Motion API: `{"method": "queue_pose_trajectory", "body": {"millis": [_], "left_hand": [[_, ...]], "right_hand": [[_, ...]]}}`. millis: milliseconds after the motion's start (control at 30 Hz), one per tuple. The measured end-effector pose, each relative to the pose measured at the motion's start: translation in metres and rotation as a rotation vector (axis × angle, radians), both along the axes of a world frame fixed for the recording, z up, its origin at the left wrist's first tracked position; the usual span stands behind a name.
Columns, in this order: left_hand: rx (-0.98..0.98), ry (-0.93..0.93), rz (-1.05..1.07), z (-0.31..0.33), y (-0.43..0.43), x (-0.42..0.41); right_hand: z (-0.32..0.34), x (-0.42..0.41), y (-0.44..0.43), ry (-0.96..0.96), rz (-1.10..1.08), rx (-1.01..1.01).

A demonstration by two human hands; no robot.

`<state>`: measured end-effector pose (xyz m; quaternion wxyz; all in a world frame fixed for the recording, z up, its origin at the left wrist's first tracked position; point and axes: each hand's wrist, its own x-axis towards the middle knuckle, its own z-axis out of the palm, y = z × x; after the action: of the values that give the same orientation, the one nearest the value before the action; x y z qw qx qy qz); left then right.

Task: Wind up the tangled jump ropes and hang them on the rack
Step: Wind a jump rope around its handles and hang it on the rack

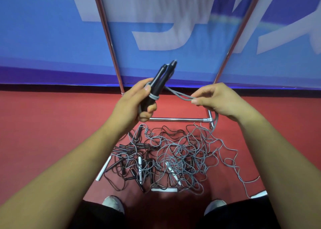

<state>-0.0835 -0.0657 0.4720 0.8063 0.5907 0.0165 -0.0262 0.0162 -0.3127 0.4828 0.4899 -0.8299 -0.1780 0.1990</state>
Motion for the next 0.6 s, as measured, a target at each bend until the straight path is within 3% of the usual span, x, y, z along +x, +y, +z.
{"method": "queue_pose_trajectory", "body": {"millis": [267,600], "left_hand": [[-0.130,0.131,0.063,-0.002,0.012,0.007],[-0.134,0.109,-0.019,-0.002,0.018,0.011]], "right_hand": [[0.021,-0.011,0.004,-0.108,0.119,-0.108],[0.035,-0.024,0.000,-0.115,0.116,-0.072]]}}
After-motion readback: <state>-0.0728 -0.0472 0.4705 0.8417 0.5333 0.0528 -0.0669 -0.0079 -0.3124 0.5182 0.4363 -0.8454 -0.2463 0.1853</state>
